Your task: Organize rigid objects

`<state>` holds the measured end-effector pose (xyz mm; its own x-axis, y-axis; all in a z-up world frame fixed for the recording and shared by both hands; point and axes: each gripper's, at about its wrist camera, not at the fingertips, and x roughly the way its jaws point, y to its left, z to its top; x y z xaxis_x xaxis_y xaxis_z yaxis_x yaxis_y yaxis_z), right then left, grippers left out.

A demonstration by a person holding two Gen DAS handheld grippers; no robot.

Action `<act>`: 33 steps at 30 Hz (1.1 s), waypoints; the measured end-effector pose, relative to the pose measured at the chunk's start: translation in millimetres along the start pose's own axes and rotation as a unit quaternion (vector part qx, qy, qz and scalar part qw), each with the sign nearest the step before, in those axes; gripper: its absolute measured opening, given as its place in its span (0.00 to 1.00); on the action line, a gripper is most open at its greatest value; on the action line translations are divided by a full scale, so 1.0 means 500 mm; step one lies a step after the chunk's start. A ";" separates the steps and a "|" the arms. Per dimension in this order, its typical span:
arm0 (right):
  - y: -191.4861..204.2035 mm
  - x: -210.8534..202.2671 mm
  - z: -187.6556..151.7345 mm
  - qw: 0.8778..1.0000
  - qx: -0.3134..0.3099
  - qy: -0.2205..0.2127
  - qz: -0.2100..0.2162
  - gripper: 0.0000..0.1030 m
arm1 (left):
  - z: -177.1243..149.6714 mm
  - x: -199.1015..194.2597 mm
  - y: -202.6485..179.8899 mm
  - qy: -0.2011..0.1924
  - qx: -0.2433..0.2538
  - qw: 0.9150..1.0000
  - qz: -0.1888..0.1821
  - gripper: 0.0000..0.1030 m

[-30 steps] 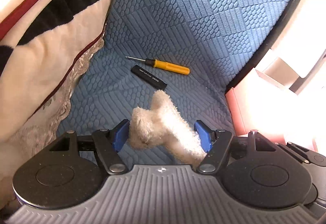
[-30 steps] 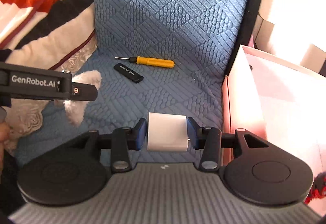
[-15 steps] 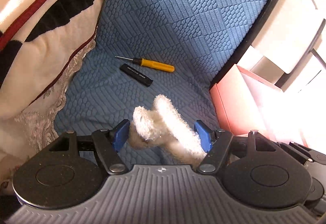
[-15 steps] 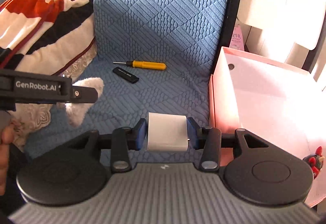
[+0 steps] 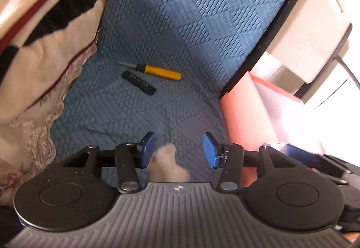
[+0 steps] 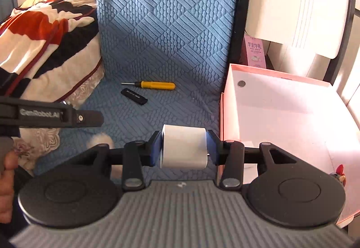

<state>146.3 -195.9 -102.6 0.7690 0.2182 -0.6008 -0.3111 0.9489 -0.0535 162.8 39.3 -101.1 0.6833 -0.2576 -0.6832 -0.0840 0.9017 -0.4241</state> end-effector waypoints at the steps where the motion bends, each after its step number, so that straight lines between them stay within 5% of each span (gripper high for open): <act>1: -0.002 0.000 -0.003 1.000 0.001 0.000 0.001 0.45 | -0.005 0.007 0.005 0.005 -0.002 1.000 0.002 0.52; 25: 0.056 0.080 -0.090 0.998 -0.005 0.062 0.004 0.45 | -0.044 0.059 0.078 0.039 -0.071 0.997 0.020 0.61; 33: 0.055 0.141 -0.128 0.995 0.015 0.097 -0.013 0.45 | -0.046 0.067 0.100 0.051 -0.113 0.992 -0.007 0.62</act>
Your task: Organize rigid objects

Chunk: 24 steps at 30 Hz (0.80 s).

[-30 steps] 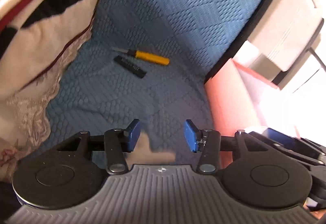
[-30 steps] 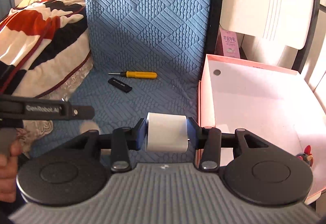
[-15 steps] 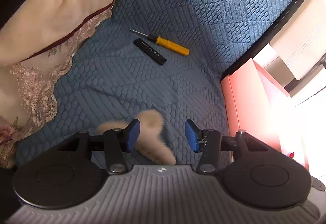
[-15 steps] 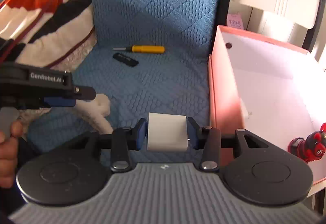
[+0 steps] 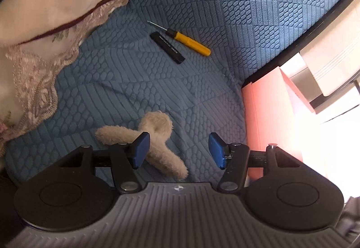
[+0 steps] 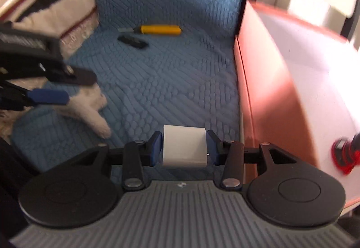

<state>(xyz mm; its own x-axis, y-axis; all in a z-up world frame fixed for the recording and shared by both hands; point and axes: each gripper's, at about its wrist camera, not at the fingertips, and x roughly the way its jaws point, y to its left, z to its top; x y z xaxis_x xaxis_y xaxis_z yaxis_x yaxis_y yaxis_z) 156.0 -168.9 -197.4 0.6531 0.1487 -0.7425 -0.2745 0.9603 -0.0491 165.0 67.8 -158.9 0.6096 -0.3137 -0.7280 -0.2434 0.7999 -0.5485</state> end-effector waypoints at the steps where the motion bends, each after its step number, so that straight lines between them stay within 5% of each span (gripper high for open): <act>1: -0.003 0.007 -0.009 1.000 0.009 0.003 0.002 0.44 | -0.001 0.001 0.000 0.001 0.000 1.000 0.000 0.62; 9: 0.002 0.003 -0.019 1.000 -0.006 -0.017 -0.001 0.44 | -0.005 0.014 -0.012 -0.005 0.023 1.000 0.017 0.71; 18: 0.010 0.007 -0.027 1.000 -0.022 -0.021 -0.008 0.44 | -0.024 0.036 -0.038 -0.027 0.084 0.988 0.127 0.77; 24: 0.015 0.008 -0.021 0.999 -0.026 -0.013 -0.022 0.44 | -0.026 0.057 -0.017 -0.023 0.065 0.989 0.131 0.77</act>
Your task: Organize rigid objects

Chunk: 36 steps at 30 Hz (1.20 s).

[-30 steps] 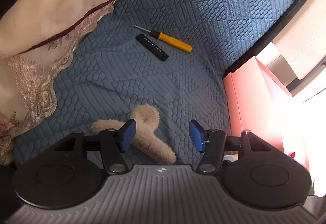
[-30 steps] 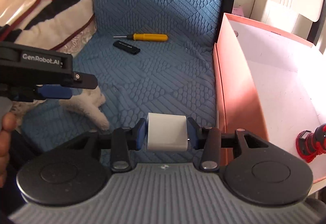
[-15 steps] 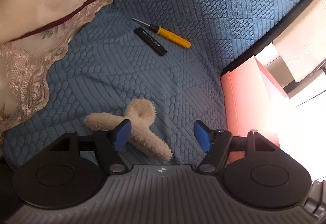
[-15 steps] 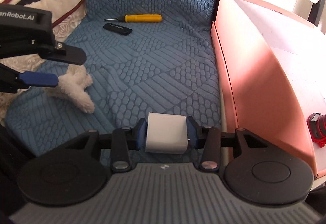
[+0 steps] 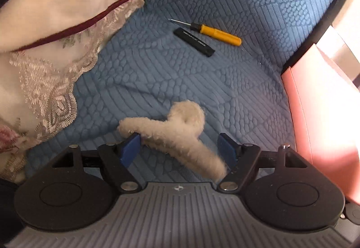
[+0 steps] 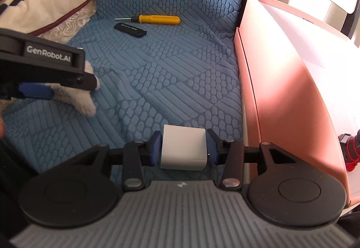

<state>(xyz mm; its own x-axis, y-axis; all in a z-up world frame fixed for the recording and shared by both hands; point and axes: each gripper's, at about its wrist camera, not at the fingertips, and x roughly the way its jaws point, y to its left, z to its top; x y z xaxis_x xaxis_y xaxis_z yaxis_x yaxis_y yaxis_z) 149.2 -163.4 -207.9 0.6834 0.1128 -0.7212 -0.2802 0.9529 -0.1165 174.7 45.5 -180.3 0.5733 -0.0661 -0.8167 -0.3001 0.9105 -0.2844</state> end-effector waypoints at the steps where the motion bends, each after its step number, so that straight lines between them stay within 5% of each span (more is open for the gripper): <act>1: -0.001 -0.003 0.001 1.000 0.009 -0.002 -0.004 0.45 | -0.002 0.003 0.000 -0.003 0.003 1.000 0.006 0.76; 5: 0.006 0.001 0.002 1.000 -0.001 0.005 -0.011 0.44 | -0.011 0.022 -0.001 0.004 -0.002 1.000 0.012 0.70; 8: 0.009 0.003 0.008 1.000 -0.004 0.010 -0.010 0.44 | -0.015 0.026 -0.012 -0.004 0.027 0.999 0.027 0.56; 14: 0.000 -0.010 0.022 1.000 0.007 0.008 -0.005 0.44 | -0.009 0.018 -0.003 0.008 0.019 1.000 -0.008 0.22; 25: -0.031 -0.042 0.036 1.000 0.023 -0.007 0.001 0.44 | -0.003 -0.001 -0.002 0.001 0.012 0.999 -0.035 0.21; 36: -0.045 -0.064 0.025 0.999 0.037 -0.022 0.011 0.44 | 0.020 -0.041 0.033 -0.003 -0.048 0.992 -0.113 0.21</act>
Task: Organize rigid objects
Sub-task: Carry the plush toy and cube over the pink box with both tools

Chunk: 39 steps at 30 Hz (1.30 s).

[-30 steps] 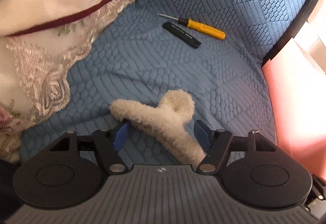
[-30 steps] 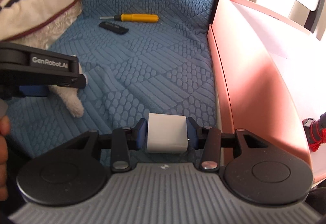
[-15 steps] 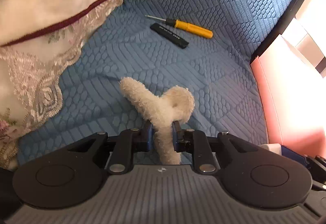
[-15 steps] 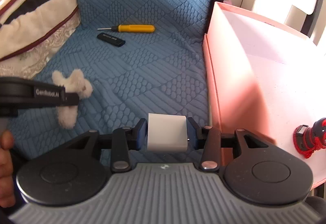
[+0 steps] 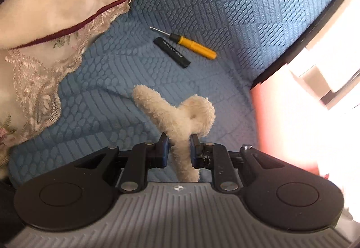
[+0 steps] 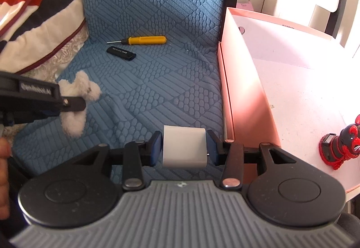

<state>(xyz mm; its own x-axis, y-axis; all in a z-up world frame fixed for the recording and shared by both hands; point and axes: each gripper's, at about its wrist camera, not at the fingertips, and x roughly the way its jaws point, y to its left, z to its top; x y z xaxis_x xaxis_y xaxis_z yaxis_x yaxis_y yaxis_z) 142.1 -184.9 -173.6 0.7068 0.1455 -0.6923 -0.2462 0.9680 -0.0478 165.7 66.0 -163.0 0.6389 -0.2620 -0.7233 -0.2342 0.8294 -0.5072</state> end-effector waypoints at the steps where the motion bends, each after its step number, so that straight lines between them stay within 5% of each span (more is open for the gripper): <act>1: 0.000 0.000 -0.002 1.000 0.000 0.000 0.001 0.44 | 0.003 -0.004 0.001 -0.001 -0.002 1.000 -0.005 0.21; 16: -0.013 -0.012 0.012 1.000 0.016 -0.012 0.022 0.44 | -0.004 -0.024 -0.044 -0.012 0.055 0.998 0.001 0.21; 30: -0.064 -0.138 0.099 0.995 0.012 -0.080 0.049 0.44 | 0.001 -0.134 -0.138 -0.051 0.089 0.995 -0.015 0.21; 39: -0.127 -0.224 0.168 0.990 0.021 -0.123 0.063 0.44 | 0.014 -0.174 -0.261 -0.073 0.097 0.992 -0.029 0.21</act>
<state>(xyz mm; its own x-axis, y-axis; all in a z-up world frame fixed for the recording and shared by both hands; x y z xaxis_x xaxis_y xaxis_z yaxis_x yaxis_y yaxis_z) 134.5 -245.3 -32.7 0.8137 0.3051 -0.4948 -0.3175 0.9463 0.0613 146.0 -16.1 -30.6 0.7495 -0.2499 -0.6131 -0.0571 0.8982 -0.4359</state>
